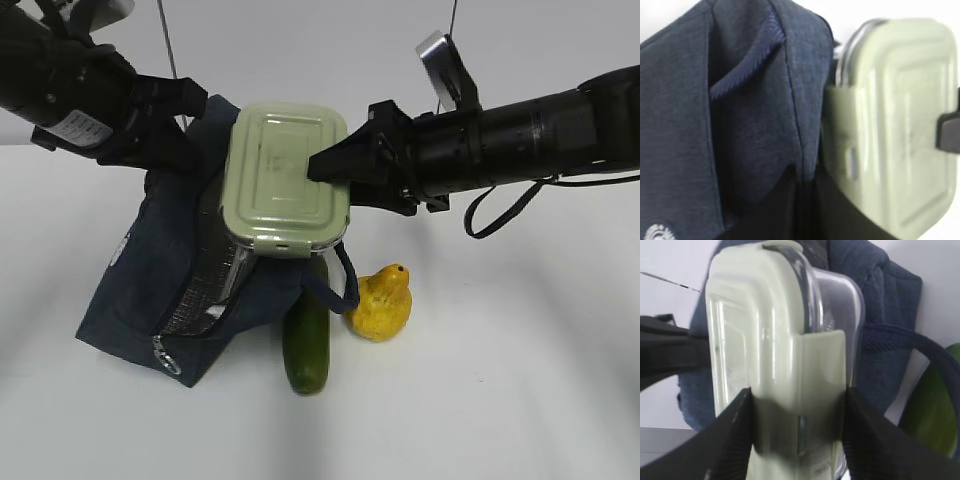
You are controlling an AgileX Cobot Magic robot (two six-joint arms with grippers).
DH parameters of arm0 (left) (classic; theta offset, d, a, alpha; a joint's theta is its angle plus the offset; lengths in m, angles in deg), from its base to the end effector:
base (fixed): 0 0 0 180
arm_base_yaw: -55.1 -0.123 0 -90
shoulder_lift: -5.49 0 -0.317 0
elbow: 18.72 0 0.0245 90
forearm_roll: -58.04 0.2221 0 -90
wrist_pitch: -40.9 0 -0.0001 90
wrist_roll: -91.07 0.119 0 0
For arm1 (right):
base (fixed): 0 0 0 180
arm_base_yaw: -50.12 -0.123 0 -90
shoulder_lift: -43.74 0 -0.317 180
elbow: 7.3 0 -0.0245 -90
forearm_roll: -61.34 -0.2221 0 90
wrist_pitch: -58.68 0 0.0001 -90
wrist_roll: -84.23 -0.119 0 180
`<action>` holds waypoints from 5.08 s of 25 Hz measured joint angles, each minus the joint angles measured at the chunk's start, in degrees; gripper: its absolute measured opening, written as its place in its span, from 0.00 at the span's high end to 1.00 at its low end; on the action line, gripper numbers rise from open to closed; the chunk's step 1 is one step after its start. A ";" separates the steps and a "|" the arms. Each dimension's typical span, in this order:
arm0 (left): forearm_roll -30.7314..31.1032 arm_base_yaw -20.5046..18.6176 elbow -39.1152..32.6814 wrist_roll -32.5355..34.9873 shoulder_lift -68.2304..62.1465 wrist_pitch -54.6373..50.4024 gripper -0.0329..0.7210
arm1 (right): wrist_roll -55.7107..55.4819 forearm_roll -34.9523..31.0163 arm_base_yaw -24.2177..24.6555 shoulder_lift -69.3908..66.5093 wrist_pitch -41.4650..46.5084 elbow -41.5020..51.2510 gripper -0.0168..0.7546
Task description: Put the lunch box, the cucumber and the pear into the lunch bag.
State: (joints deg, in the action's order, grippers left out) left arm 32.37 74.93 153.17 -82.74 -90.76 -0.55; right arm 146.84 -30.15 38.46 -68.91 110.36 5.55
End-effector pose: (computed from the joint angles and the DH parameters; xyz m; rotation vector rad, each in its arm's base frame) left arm 0.2936 -0.1422 0.3158 0.2621 2.5275 -0.6012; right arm 0.3519 0.1680 0.2657 -0.2117 2.2078 1.3791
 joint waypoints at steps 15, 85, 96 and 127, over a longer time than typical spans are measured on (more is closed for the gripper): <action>-3.01 0.00 0.00 0.13 0.00 2.49 0.96 | 0.21 2.06 -2.63 -0.69 -6.52 0.00 0.48; -29.28 0.00 0.00 19.91 0.00 -5.60 0.96 | -4.21 15.83 -10.29 -0.83 -13.92 -5.38 0.48; -20.60 0.00 0.01 20.14 -2.61 -5.66 0.96 | -7.03 21.62 -10.55 -0.83 -14.60 -5.38 0.48; -20.53 0.00 0.06 20.78 -4.78 -5.59 0.96 | -6.65 17.34 -10.55 -4.83 -11.57 -5.47 0.41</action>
State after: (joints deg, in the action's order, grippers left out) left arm 11.84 74.93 153.23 -61.96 -95.54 -6.15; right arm 140.19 -12.81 27.90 -73.74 98.80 0.08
